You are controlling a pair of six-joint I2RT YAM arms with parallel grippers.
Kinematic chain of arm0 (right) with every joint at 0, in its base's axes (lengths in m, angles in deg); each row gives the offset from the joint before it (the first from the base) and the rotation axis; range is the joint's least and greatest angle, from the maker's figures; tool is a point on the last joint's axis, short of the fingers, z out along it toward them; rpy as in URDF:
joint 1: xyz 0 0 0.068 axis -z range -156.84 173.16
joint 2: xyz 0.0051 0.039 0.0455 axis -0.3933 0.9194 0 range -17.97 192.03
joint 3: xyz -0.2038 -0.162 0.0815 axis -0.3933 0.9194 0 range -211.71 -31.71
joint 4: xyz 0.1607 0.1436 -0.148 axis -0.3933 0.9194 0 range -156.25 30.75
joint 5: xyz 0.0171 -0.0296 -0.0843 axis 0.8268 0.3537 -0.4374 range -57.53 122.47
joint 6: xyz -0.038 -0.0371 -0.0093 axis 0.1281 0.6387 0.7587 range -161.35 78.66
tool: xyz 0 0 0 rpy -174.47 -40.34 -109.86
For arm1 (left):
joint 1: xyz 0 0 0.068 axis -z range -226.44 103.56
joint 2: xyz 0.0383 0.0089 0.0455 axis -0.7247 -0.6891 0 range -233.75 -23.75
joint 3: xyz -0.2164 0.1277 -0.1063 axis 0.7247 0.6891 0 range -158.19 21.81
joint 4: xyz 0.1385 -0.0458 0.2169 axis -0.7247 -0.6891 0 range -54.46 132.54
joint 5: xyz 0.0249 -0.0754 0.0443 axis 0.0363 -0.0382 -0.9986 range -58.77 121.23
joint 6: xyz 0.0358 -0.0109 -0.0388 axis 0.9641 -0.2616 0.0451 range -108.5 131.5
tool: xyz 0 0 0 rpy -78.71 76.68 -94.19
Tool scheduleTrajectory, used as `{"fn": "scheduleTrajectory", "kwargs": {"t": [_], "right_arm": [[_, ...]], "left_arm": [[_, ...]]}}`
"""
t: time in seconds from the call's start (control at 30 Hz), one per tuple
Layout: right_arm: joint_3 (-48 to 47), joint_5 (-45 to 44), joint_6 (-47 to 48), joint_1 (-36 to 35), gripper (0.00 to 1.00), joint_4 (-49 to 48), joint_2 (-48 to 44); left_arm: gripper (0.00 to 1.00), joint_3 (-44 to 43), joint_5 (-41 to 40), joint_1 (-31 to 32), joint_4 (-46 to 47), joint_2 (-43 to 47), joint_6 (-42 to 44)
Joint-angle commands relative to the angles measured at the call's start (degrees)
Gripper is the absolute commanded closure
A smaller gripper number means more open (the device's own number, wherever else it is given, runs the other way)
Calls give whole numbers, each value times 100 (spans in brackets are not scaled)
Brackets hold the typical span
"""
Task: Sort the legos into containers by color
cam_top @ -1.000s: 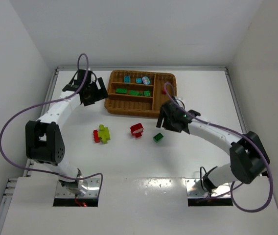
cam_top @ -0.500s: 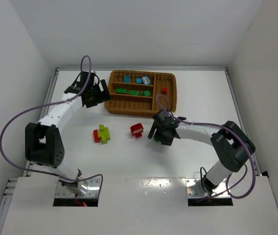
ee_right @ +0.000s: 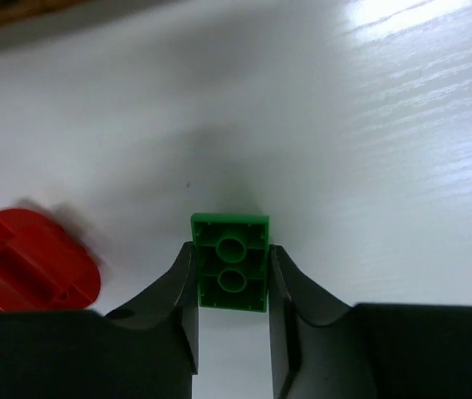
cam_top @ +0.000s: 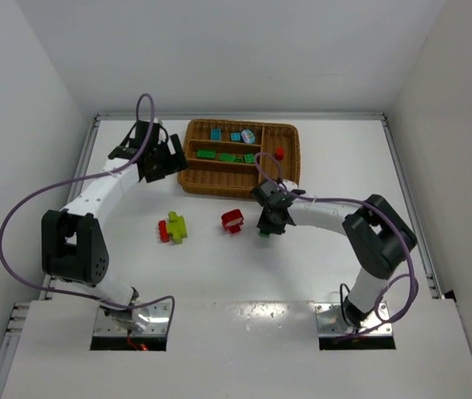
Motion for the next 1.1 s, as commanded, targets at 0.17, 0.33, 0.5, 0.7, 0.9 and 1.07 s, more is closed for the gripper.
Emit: {"fn": "scheduleTrajectory", "kwargs": {"t": [0.17, 0.33, 0.5, 0.7, 0.9, 1.07], "right_arm": [[-1229, -923, 963, -117, 85, 531, -464], [-2653, -985, 1798, 164, 85, 531, 8], [-4077, -863, 2124, 498, 85, 452, 1203], [-6543, -757, 2238, 797, 83, 706, 3084], [-7542, -476, 2186, 920, 31, 663, 3913], [-5722, -599, 2317, 920, 33, 86, 2536]], "left_arm": [[12, -46, -99, 33, 115, 123, 27], [12, 130, -625, 33, -25, 228, -148], [12, 383, -1354, -82, -473, 377, -481], [12, 841, -1197, -205, -422, 633, -562], [12, 780, -1093, -266, -421, 685, -378], [12, 719, -1040, -266, -421, 685, -324]]}}
